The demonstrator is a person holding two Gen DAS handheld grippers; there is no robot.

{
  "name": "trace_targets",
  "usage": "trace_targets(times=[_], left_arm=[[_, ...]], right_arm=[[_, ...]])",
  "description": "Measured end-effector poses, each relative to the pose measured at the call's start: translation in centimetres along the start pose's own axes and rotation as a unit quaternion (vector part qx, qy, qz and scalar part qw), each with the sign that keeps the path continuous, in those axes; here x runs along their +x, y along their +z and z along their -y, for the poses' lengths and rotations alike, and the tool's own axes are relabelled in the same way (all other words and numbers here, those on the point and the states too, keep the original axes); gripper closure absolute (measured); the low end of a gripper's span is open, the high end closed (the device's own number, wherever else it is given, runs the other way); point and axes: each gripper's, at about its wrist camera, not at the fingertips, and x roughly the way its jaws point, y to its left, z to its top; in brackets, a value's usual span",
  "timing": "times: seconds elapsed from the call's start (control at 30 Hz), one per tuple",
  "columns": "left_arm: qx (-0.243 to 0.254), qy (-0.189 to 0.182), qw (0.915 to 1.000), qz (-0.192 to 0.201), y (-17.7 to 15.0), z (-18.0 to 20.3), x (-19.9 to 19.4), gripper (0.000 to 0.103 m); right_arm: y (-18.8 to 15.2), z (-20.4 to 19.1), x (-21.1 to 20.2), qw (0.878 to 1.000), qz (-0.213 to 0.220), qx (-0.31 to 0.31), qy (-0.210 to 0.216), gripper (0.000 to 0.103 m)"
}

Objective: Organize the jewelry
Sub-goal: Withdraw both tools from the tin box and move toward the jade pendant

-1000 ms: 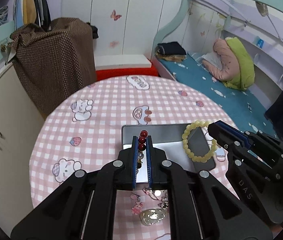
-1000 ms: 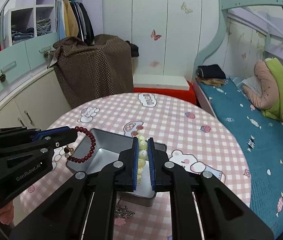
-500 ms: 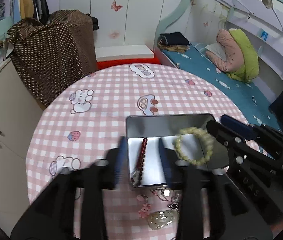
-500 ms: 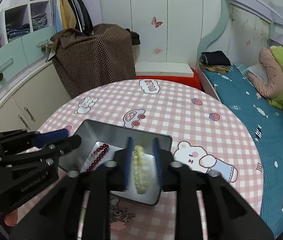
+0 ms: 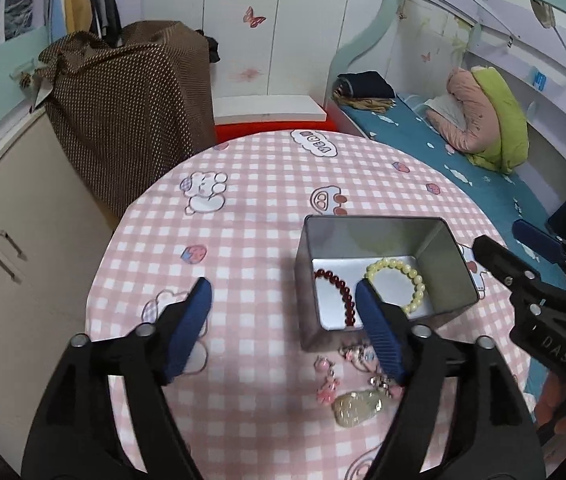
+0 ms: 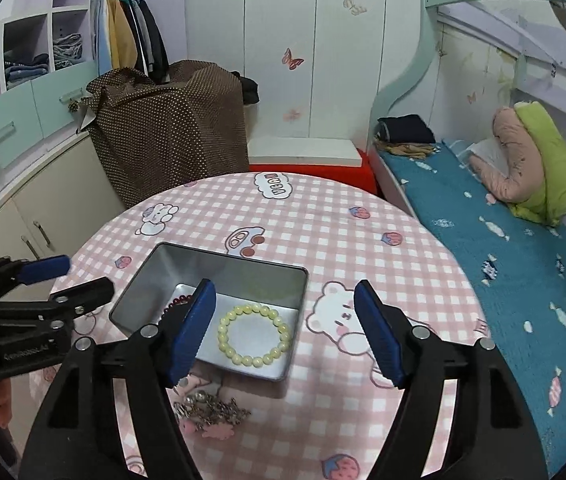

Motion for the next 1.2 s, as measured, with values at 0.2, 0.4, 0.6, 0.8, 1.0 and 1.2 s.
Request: trace_targets(times=[0.2,0.4,0.6,0.8,1.0,1.2], left_arm=[[0.0,0.015,0.9999,0.005,-1.6,-0.7,-1.9,0.024],[0.006,0.027,0.9995,0.012,-3.3,-0.9,-3.9,0.02],[0.009,0.033,0.9993,0.015,-4.5,-0.7,-5.3,0.02],[0.011,0.034,0.9992,0.018,-5.5,-0.5,-6.6,0.018],[0.01,0.034,0.9993,0.012,-6.2,-0.7,-6.7,0.017],[0.014,0.032,0.9994,0.002,-6.8,-0.8,-6.2,0.016]], right_arm=[[-1.1,0.6,-2.3,1.0,0.011,0.006,-0.011,0.027],[-2.3,1.0,-4.5,0.999,0.026,0.002,-0.04,0.02],[-3.7,1.6,-6.1,0.998,0.029,0.01,-0.046,0.018],[-4.7,1.4,-7.1,0.998,0.029,0.011,-0.049,0.016],[-5.3,1.2,-7.0,0.999,0.021,0.011,-0.046,0.016],[-5.9,0.9,-6.2,0.999,0.009,0.012,-0.038,0.016]])
